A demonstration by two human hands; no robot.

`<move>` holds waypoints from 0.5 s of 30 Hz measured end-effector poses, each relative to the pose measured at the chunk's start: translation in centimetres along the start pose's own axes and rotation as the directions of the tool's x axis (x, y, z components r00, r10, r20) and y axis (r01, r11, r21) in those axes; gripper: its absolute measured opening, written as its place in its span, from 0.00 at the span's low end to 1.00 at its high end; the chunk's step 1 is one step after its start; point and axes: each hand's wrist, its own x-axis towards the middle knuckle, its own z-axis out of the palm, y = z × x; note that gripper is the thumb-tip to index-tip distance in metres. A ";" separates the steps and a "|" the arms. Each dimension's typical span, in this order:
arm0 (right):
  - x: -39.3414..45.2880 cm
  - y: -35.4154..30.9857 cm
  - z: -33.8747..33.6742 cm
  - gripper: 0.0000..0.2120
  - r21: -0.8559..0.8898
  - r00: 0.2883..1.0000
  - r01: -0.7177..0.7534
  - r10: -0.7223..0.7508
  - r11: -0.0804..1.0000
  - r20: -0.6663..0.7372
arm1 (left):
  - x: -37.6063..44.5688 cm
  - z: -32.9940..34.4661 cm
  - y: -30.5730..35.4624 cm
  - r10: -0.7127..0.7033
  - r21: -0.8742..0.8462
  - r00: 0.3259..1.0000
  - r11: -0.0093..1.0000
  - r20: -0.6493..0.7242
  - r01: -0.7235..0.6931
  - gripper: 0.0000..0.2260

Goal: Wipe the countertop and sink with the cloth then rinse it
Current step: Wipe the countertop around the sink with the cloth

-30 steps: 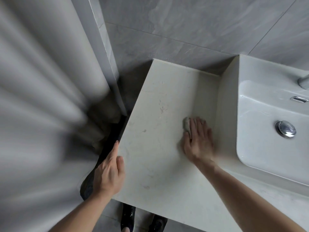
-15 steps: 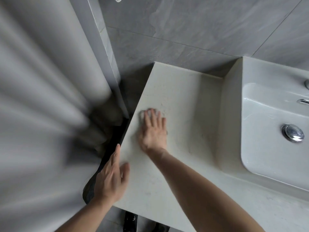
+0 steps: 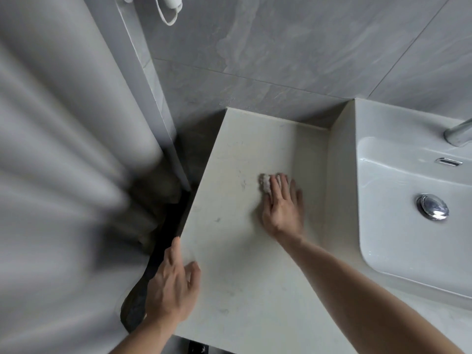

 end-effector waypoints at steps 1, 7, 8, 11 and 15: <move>0.7 1.3 -0.5 0.31 -0.026 0.998 -0.062 0.061 0.998 -0.018 | 0.0 -0.2 0.1 -0.017 -0.002 1.000 1.000 0.006 0.017 0.30; 3.7 1.7 -0.7 0.33 -0.016 0.943 -0.321 0.318 0.947 -0.095 | 0.1 0.4 -0.6 -0.024 -0.005 0.999 1.000 -0.032 0.023 0.35; 4.2 0.6 -0.5 0.33 0.014 0.928 -0.360 0.360 0.933 -0.095 | 0.3 0.8 -0.8 -0.025 0.005 0.999 1.000 -0.033 0.025 0.36; 5.9 -3.5 0.4 0.32 0.031 0.945 -0.318 0.319 0.948 -0.075 | 0.5 1.1 -0.9 -0.031 0.016 0.999 0.999 -0.041 0.031 0.36; 6.2 -11.3 2.5 0.31 0.018 0.999 -0.032 0.032 0.999 0.015 | 0.4 0.4 -0.5 -0.049 0.016 0.997 0.999 -0.060 0.051 0.35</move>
